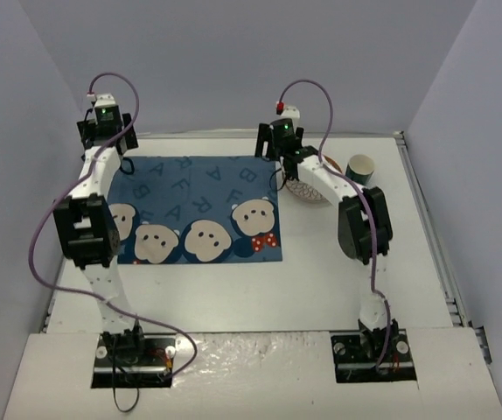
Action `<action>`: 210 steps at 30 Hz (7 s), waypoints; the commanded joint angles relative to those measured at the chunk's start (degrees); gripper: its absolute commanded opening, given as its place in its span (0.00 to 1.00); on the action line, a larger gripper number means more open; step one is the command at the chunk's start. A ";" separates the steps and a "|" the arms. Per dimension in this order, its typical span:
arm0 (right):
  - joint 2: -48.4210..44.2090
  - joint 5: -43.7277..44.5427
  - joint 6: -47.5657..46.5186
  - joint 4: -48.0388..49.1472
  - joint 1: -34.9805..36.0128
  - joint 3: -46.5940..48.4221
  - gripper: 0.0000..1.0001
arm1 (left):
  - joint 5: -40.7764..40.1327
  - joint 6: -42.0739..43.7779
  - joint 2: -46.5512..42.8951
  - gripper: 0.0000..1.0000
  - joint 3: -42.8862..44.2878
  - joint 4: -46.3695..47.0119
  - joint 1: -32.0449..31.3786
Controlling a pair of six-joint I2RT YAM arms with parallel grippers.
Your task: Set the dinner table for one person
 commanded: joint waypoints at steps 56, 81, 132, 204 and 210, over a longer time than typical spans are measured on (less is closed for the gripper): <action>-2.17 -0.75 -0.65 7.16 7.05 -23.38 0.51 | 4.50 -14.28 14.68 0.80 4.52 -16.32 6.17; -35.57 2.69 6.11 9.14 2.45 -33.46 0.79 | 11.33 -15.03 -15.02 0.97 4.13 -23.29 6.09; -20.77 10.29 54.92 42.66 -11.84 -61.02 0.57 | 6.99 -7.71 -60.63 0.97 -45.66 -15.33 -11.58; 2.16 -30.71 39.77 41.20 8.26 -12.17 0.00 | 5.24 -8.93 -60.09 0.97 -45.31 -16.72 -11.32; 4.01 -29.15 41.80 41.61 9.33 -10.39 0.00 | 4.89 -9.12 -59.81 0.97 -45.31 -17.00 -11.32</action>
